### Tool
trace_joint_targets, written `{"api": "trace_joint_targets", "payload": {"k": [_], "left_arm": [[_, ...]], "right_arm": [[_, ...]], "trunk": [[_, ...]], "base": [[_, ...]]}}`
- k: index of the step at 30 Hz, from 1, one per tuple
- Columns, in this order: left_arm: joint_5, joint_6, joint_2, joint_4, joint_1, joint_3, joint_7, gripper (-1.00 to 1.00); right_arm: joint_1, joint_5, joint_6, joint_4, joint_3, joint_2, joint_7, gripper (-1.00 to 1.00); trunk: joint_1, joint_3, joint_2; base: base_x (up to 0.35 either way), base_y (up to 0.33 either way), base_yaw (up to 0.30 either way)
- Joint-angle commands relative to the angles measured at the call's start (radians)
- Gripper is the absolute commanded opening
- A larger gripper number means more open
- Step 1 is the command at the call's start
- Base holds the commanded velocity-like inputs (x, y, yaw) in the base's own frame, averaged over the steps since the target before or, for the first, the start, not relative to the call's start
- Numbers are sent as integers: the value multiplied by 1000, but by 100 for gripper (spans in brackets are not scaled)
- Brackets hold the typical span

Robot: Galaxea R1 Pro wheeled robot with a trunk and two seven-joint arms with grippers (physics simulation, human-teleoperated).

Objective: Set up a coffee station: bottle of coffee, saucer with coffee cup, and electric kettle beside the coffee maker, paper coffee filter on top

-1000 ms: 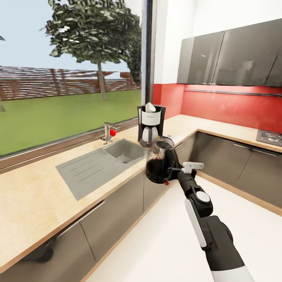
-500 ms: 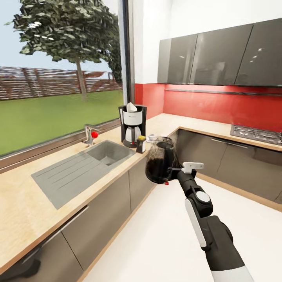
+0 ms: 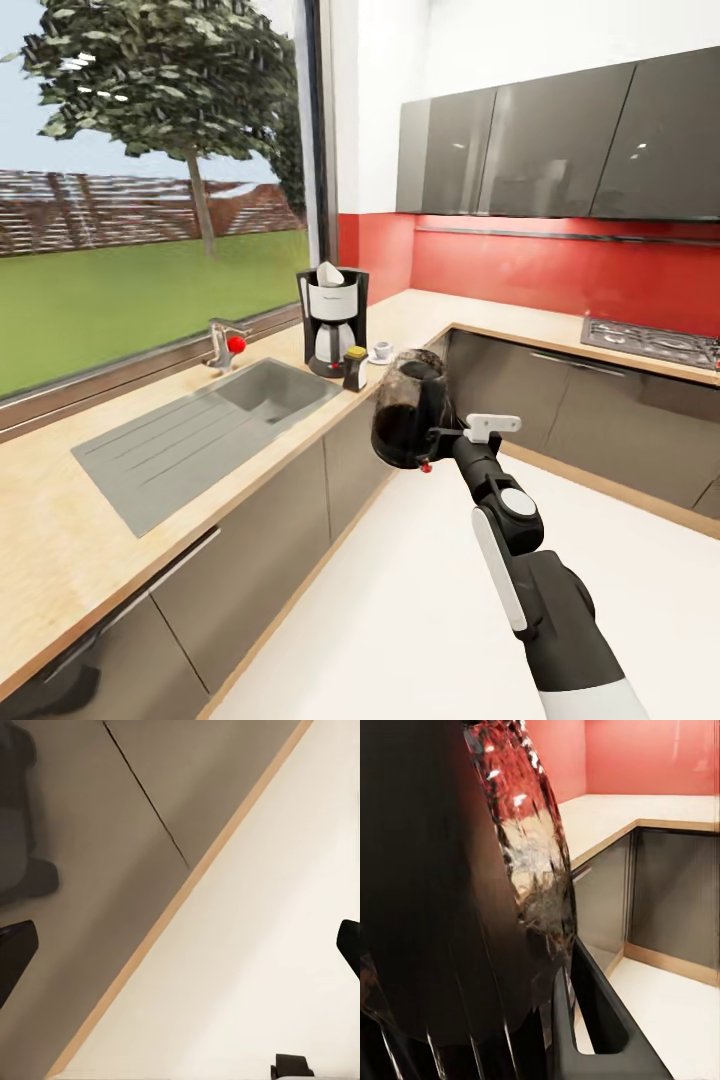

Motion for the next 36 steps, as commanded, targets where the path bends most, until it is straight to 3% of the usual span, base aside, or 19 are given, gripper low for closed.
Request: {"api": "trace_joint_targets", "payload": {"k": [1,12,24,36], "left_arm": [[-3,-2,1,1,-1,-6,9,100],[-3,-2,1,1,0,-6,9,100],[-3,-2,1,0,0,-5,9,100],[-3,-2,1,0,0,-6,9,100]], "right_arm": [[-1,-7,4,-1,2,0,-9,-100],[-1,-7,4,0,2,0,-9,-100],[-1,-6,4,0,2,0,-9,-100],[-1,-5,5,0,2,1,-9,-100]], "trunk": [[1,-2,-2],[1,-2,-2],[1,-2,-2],[1,-2,-2]], "base": [[0,0,-243],[15,0,-291],[280,-15,-291],[324,-71,-27]]}}
